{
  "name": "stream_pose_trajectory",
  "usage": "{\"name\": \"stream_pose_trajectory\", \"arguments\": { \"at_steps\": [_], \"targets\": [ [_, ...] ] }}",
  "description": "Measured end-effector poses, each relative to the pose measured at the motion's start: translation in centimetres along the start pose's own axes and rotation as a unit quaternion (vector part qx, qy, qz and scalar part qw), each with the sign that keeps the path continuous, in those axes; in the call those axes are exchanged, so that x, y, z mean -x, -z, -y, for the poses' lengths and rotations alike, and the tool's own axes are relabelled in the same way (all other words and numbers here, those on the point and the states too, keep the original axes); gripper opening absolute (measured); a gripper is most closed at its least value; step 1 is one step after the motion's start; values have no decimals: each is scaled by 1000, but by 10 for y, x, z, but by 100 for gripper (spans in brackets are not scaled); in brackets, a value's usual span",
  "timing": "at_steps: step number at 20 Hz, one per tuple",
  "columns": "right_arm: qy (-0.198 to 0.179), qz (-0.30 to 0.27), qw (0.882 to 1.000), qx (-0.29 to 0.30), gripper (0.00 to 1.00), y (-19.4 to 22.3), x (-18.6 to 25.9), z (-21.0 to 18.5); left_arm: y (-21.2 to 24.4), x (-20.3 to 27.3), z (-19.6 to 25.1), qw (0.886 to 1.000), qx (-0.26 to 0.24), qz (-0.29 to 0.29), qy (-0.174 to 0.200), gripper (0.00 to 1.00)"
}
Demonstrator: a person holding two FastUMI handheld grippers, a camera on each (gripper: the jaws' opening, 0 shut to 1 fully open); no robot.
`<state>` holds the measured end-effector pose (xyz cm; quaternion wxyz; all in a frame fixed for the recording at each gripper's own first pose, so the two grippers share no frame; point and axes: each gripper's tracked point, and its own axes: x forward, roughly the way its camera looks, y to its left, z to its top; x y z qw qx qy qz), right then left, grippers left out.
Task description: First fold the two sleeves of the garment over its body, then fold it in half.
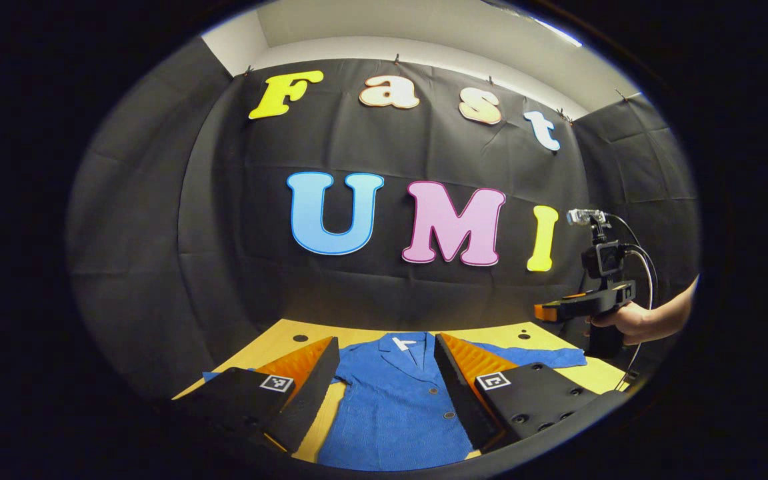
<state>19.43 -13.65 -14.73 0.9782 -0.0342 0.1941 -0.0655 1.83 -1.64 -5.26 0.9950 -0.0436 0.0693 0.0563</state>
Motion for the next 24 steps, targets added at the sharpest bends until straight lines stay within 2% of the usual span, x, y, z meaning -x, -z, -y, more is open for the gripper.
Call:
{"name": "stream_pose_trajectory", "arguments": {
  "at_steps": [3, 6, 9, 12, 15, 17, 21, 24],
  "targets": [
    [36, -51, 998, -23, 96, 34, -38, 51, 4, -17, 15, 1000, 3, -11, -8, 82],
    [88, -118, 989, -18, 97, 82, -72, 112, 6, -35, 33, 1000, -6, -19, -15, 82],
    [117, -207, 971, -27, 98, 140, -98, 164, 6, -53, 56, 999, 0, -29, -14, 82],
    [149, -258, 952, -65, 99, 178, -118, 204, 7, -69, 80, 999, 13, -44, -8, 82],
    [157, -302, 933, -116, 98, 211, -127, 222, 5, -80, 103, 998, 8, -57, 5, 82],
    [162, -329, 921, -131, 98, 229, -128, 230, -2, -87, 119, 998, 23, -60, 24, 82],
    [162, -353, 913, -125, 99, 248, -129, 235, -20, -98, 135, 997, 21, -51, 46, 82],
    [156, -348, 909, -169, 97, 251, -133, 231, -36, -106, 130, 998, -11, -39, 53, 82]
  ]
}}
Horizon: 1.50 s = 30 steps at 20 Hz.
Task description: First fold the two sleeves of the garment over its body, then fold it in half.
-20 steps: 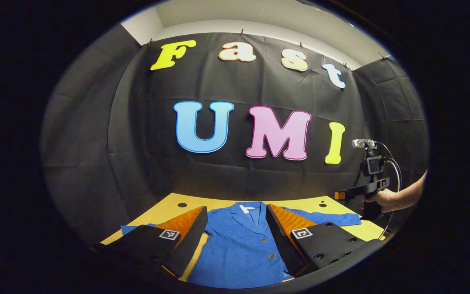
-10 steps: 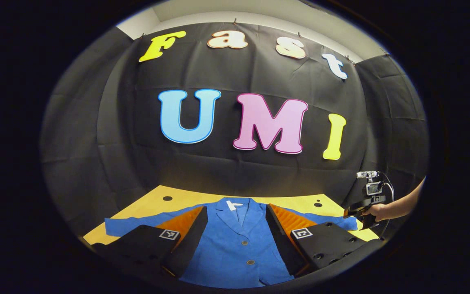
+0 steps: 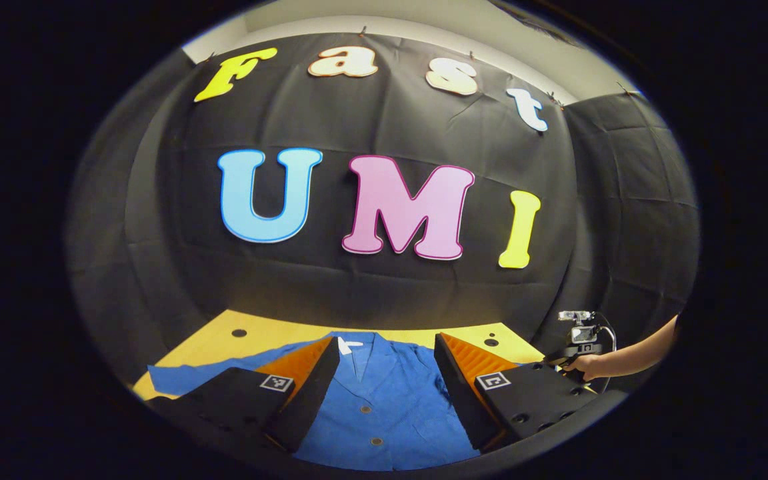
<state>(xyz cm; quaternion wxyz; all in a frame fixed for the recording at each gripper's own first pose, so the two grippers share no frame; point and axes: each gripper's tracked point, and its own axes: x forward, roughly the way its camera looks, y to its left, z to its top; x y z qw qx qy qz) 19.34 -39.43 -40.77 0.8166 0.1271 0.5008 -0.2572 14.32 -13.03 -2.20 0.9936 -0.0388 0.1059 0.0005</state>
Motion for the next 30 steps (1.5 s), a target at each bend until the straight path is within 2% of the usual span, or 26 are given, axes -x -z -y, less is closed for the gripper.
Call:
{"name": "stream_pose_trajectory", "arguments": {
  "at_steps": [2, 3, 4, 7, 9, 12, 13, 14, 17, 19, 23, 27, 30],
  "targets": [
    [-3, 9, 999, -34, 95, -3, 0, 1, -12, -2, -5, 1000, -20, 10, 0, 82],
    [-4, 9, 1000, -29, 86, 1, -1, 4, -17, -3, -6, 1000, -27, 14, -1, 82],
    [-13, 24, 999, -19, 88, -2, 0, 4, -20, -3, -7, 999, -31, 17, -3, 82],
    [-30, 43, 999, -4, 42, -3, 5, -6, -21, -2, -1, 999, -31, 18, -3, 82],
    [-23, 50, 998, -8, 10, -5, 6, -12, -14, -1, 4, 999, -31, 8, -1, 82],
    [-79, 34, 996, -22, 5, -1, 12, -43, -2, 4, 3, 1000, -20, -7, -6, 82],
    [-85, 34, 996, -17, 5, 1, 16, -48, 1, 6, 2, 1000, -10, -9, -6, 82],
    [-90, 39, 995, -12, 5, 0, 25, -53, 3, 9, 1, 1000, -1, -10, -6, 82],
    [-134, 87, 987, 6, 5, -13, 70, -93, 6, 20, -15, 1000, 10, -12, -17, 82],
    [-169, 100, 980, 29, 4, -14, 104, -129, 8, 30, -30, 999, 16, -12, -26, 82],
    [-244, 99, 964, 38, 5, -10, 155, -215, 18, 56, -64, 998, 32, -11, -43, 82],
    [-307, 94, 943, 88, 4, 20, 205, -308, 31, 86, -107, 997, 34, -18, -72, 82],
    [-338, 90, 928, 131, 4, 43, 231, -369, 43, 112, -142, 993, 49, -25, -107, 82]
  ]
}}
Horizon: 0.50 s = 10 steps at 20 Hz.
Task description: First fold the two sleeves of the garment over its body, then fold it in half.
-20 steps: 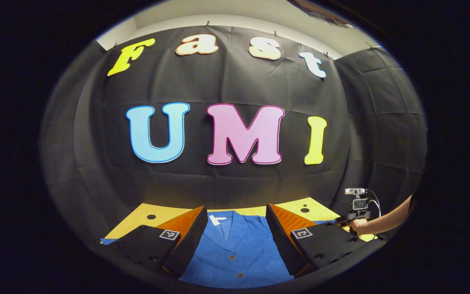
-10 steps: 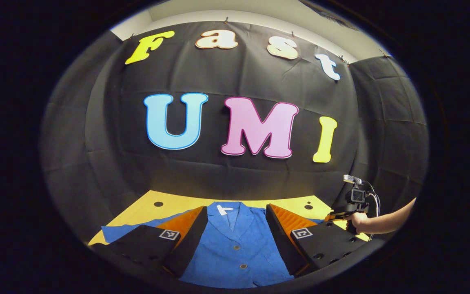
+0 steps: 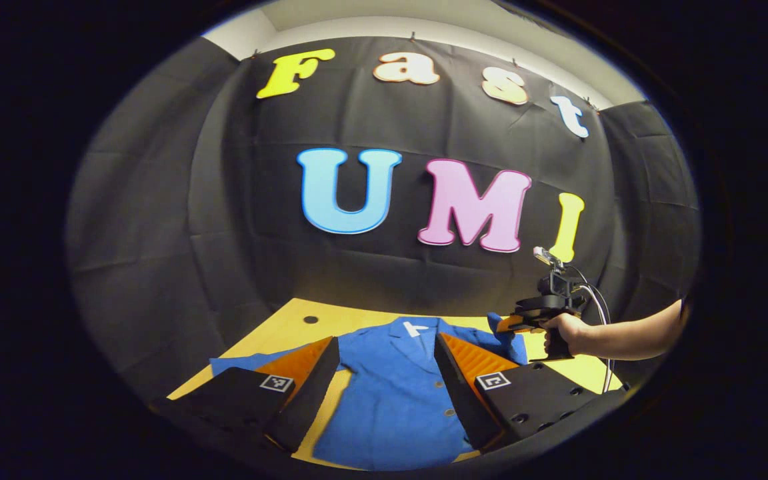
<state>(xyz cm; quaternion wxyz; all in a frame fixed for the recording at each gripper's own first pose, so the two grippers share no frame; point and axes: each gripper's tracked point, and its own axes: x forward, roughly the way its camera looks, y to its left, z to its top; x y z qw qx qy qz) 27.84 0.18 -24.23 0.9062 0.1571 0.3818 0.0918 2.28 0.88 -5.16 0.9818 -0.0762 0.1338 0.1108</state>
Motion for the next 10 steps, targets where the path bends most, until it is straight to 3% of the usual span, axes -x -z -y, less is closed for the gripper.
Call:
{"name": "stream_pose_trajectory", "arguments": {
  "at_steps": [6, 10],
  "targets": [
    [-69, -35, 994, 83, 4, 25, -30, -121, 20, 23, -68, 997, 39, -19, -63, 82],
    [-94, -59, 985, 132, 4, 77, -66, -198, 25, 30, -95, 995, 45, -19, -88, 82]
  ]
}}
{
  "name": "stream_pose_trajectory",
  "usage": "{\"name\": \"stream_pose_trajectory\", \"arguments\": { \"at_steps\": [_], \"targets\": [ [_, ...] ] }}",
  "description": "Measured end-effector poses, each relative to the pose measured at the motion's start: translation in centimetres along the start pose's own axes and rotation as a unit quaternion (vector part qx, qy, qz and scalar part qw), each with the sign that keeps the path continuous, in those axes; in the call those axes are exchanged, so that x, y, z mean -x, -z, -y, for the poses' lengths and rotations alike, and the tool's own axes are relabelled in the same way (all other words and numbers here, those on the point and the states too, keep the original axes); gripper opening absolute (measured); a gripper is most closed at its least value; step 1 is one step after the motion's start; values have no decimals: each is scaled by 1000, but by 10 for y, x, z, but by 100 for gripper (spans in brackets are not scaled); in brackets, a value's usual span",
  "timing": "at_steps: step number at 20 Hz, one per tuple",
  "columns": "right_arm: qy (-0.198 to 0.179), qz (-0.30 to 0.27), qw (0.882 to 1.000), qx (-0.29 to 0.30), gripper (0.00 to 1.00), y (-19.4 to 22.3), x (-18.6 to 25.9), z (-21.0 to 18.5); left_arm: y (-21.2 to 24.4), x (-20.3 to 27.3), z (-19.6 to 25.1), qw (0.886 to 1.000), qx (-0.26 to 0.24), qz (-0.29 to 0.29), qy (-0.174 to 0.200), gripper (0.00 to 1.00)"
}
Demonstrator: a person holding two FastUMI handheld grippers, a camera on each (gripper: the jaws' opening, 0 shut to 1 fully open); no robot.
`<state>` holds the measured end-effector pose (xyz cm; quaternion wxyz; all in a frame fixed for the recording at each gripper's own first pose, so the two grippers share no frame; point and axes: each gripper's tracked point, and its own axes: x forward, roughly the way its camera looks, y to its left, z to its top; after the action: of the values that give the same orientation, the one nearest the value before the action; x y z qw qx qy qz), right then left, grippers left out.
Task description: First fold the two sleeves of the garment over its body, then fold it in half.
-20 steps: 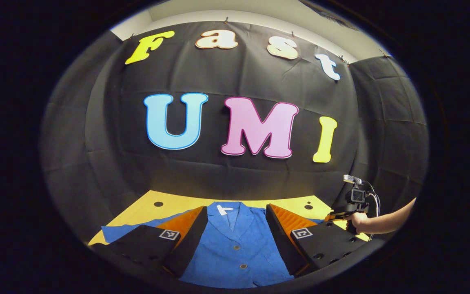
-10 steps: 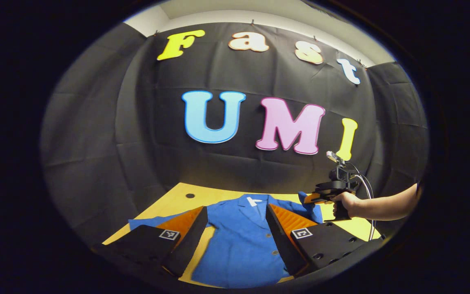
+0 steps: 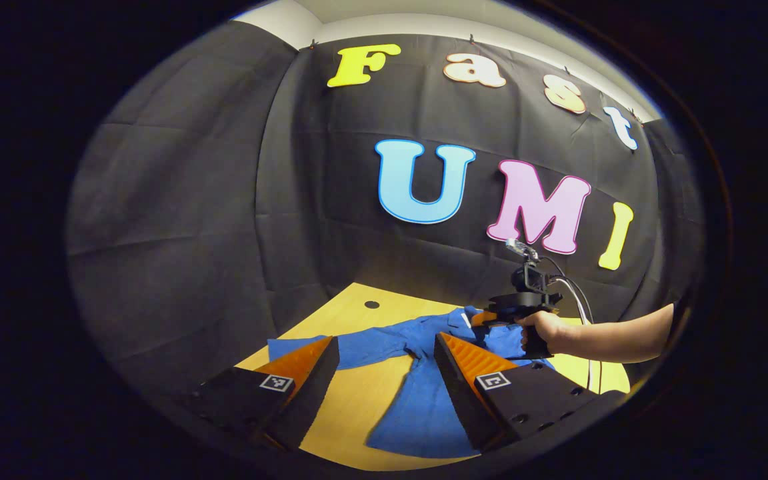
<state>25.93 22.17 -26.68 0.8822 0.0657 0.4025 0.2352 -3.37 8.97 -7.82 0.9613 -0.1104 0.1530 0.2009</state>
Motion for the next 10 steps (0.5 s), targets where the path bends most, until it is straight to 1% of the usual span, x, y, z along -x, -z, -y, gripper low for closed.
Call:
{"name": "stream_pose_trajectory", "arguments": {
  "at_steps": [1, 2, 4, 6, 7, 10],
  "targets": [
    [-6, -6, 1000, 5, 5, 5, -6, -11, -1, -1, -6, 1000, -2, 1, -4, 82],
    [-8, -7, 1000, 12, 7, 10, -11, -21, -1, -2, -13, 1000, -5, 0, -13, 82],
    [5, 8, 1000, 25, 25, 4, -9, -24, -11, -6, -32, 999, -3, 12, -39, 82],
    [15, 42, 999, 24, 75, -9, 0, -25, -17, -11, -39, 999, 14, 18, -46, 82],
    [23, 62, 998, 21, 100, -18, 12, -20, -19, -16, -42, 999, 25, 19, -43, 82],
    [44, 125, 991, 10, 99, -43, 63, 4, -9, -36, -62, 998, 38, 16, -51, 82]
  ]
}}
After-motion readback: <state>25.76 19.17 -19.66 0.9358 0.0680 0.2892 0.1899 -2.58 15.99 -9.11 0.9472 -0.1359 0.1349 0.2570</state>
